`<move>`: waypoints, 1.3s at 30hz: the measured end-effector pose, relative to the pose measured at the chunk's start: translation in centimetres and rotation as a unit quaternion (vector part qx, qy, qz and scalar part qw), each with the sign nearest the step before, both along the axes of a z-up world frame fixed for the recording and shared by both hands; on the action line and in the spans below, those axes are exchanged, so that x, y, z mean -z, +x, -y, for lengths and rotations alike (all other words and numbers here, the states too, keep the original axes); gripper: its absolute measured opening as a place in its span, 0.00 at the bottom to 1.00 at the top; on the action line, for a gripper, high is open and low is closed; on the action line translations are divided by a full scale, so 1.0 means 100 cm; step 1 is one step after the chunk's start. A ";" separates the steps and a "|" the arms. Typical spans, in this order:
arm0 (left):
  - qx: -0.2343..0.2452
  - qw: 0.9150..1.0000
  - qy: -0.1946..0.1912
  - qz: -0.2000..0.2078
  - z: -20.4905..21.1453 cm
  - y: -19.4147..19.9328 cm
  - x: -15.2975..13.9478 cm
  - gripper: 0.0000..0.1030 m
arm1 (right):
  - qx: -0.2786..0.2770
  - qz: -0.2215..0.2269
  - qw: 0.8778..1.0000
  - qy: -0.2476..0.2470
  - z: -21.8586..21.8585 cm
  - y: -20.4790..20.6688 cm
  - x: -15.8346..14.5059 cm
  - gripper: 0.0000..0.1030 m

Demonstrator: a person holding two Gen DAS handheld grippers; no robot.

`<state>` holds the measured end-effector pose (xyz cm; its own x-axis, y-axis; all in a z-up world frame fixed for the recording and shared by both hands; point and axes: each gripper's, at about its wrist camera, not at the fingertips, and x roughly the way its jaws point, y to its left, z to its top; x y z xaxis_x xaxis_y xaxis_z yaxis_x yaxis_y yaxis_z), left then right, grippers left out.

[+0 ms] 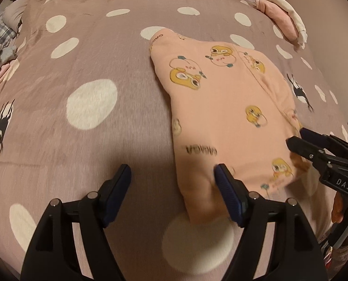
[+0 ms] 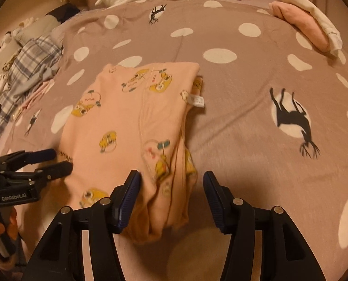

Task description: Fold small clothes

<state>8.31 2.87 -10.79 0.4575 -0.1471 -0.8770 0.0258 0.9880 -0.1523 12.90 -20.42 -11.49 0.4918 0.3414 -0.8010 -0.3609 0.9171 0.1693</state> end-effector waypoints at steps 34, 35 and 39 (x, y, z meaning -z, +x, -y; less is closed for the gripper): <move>-0.055 0.993 0.077 0.066 0.005 -0.053 -0.084 1.00 | -0.001 0.084 0.996 0.020 -0.011 -0.070 -0.068 0.99; -0.059 0.993 0.082 0.065 0.004 -0.054 -0.083 1.00 | 0.000 0.084 0.996 0.023 -0.010 -0.070 -0.069 0.99; -0.067 0.991 0.093 0.069 0.003 -0.057 -0.084 1.00 | 0.007 0.091 0.996 0.022 -0.009 -0.072 -0.074 0.99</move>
